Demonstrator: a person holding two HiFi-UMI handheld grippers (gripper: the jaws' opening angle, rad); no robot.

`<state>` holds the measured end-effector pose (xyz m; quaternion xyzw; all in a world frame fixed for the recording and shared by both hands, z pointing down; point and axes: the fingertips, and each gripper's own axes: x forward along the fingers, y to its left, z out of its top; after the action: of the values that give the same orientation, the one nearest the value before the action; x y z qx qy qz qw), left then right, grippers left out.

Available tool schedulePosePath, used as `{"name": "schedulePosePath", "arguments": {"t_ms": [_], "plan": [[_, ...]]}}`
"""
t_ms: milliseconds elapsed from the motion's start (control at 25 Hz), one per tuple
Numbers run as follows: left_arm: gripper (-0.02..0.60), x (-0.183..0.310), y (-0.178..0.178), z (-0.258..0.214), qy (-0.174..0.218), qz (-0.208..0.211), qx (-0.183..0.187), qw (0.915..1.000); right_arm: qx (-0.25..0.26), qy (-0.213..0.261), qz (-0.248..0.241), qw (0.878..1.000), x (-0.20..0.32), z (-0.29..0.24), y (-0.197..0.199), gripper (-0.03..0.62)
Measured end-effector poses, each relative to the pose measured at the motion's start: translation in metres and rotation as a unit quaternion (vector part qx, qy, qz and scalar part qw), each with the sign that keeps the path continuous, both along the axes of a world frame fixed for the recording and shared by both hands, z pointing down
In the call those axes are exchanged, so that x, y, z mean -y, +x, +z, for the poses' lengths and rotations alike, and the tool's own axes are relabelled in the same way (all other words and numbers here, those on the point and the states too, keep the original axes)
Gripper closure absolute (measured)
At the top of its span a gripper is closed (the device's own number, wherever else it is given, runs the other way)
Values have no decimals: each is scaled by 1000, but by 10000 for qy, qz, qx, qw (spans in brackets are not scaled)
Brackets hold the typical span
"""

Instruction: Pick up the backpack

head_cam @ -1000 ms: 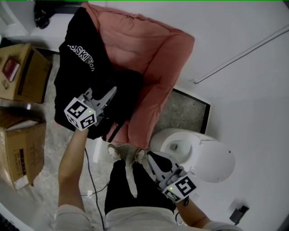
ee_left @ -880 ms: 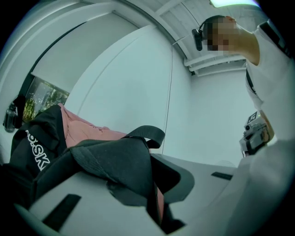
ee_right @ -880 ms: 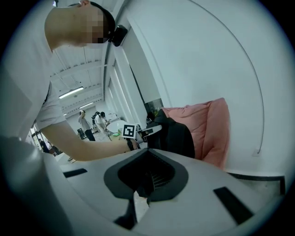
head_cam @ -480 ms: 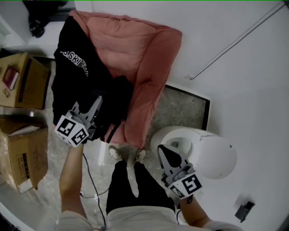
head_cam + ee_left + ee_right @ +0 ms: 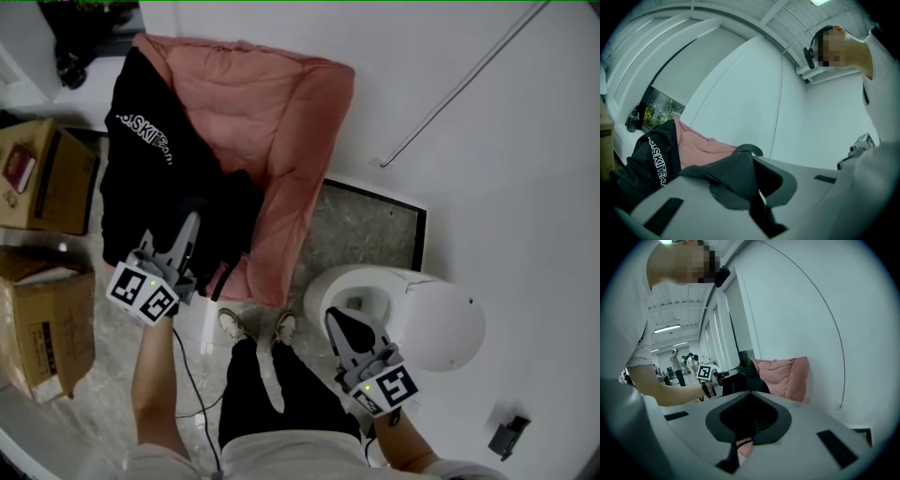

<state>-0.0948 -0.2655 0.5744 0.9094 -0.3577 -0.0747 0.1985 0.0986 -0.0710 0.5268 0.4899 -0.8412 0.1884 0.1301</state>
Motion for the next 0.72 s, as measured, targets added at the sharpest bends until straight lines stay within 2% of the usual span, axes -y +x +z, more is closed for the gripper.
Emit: {"name": "schedulePosePath", "arguments": {"t_ms": [400, 720], "plan": [[557, -12, 0, -20, -19, -80, -142, 9999, -116, 110, -106, 9998, -6, -12, 13, 575], [558, -11, -6, -43, 150, -72, -54, 9998, -218, 227, -139, 9994, -5, -26, 20, 574]]}}
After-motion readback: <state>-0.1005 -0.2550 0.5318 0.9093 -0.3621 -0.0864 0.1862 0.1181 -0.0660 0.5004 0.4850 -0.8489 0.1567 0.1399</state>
